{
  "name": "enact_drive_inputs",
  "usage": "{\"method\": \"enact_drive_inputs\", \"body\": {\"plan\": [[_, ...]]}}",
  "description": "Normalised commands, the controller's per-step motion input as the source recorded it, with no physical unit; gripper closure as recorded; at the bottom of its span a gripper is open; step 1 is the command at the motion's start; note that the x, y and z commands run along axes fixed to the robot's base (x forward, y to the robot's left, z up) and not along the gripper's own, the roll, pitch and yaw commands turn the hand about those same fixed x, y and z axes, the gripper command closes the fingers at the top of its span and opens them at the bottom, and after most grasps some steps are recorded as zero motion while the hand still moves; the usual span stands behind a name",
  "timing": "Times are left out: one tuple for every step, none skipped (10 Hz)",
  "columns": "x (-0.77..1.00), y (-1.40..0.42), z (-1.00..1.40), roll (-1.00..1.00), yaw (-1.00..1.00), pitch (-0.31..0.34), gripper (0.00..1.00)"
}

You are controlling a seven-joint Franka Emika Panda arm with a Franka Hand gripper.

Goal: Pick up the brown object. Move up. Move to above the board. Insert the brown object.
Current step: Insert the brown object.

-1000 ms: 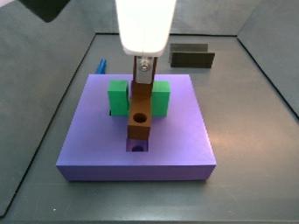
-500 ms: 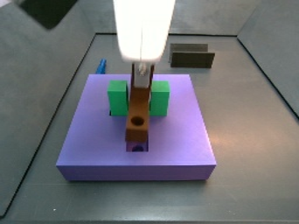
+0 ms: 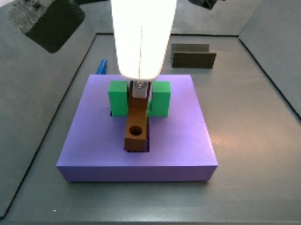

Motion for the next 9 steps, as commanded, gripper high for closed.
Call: {"method": "enact_drive_inputs", "body": {"plan": [[0.11, 0.00, -0.15, 0.04, 0.19, 0.000, 1.00], [0.07, 0.00, -0.17, 0.04, 0.17, 0.000, 1.00], [0.06, -0.01, -0.20, 0.03, 0.13, -0.003, 1.00], [0.18, -0.10, -0.19, 0.03, 0.10, -0.003, 1.00], [0.19, -0.07, -0.19, 0.02, 0.08, -0.003, 1.00], [0.23, -0.08, -0.18, 0.01, 0.02, -0.010, 1.00], [0.21, -0.03, -0.17, 0.00, 0.00, -0.021, 1.00], [0.13, 0.00, -0.20, 0.00, 0.00, -0.034, 1.00], [0.05, 0.00, -0.25, -0.01, -0.06, -0.059, 1.00]]}}
